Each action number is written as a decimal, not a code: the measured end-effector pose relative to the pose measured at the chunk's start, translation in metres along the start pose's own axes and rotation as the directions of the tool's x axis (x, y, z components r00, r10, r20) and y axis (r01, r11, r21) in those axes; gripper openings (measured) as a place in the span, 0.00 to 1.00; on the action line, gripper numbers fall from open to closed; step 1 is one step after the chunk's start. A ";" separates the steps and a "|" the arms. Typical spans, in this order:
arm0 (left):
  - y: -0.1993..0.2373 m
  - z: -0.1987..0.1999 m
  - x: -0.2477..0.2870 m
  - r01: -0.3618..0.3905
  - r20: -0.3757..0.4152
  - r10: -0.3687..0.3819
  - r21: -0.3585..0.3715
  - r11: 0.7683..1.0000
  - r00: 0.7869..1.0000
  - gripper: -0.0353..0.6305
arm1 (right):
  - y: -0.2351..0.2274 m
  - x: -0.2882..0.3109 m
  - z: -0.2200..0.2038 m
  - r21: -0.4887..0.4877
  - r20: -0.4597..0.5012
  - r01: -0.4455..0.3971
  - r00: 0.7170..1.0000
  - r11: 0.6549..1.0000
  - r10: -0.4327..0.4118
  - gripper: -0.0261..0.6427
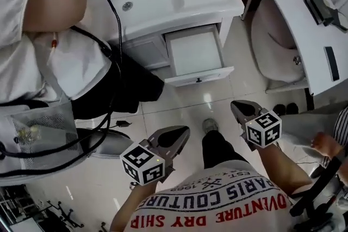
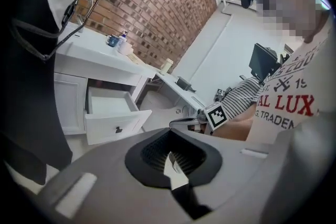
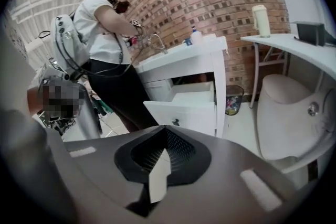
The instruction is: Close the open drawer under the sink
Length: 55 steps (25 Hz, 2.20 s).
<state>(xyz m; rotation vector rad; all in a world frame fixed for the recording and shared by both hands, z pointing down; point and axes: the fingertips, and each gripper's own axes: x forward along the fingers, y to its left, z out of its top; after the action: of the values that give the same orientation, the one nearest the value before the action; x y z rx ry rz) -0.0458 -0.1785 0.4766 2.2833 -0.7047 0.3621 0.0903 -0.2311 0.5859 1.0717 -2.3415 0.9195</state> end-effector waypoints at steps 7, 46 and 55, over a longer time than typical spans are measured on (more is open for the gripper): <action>0.048 0.009 0.033 -0.006 -0.065 0.002 -0.061 0.998 0.998 0.03 | -0.075 0.076 -0.017 0.106 -0.066 0.098 0.994 0.989 -0.092 0.05; 0.110 0.029 0.065 -0.096 -0.073 0.085 -0.164 0.982 0.994 0.03 | -0.194 0.226 0.125 0.315 0.062 0.059 0.995 0.947 -0.082 0.05; 0.114 0.024 0.058 -0.108 -0.063 0.098 -0.175 0.979 0.993 0.03 | -0.208 0.240 0.157 0.321 0.069 0.070 0.993 0.945 -0.097 0.05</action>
<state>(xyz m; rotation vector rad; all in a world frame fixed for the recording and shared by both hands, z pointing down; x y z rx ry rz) -0.0631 -0.2857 0.5480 2.0664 -0.7970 0.3924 0.0884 -0.5665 0.7009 1.3469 -2.2414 1.2735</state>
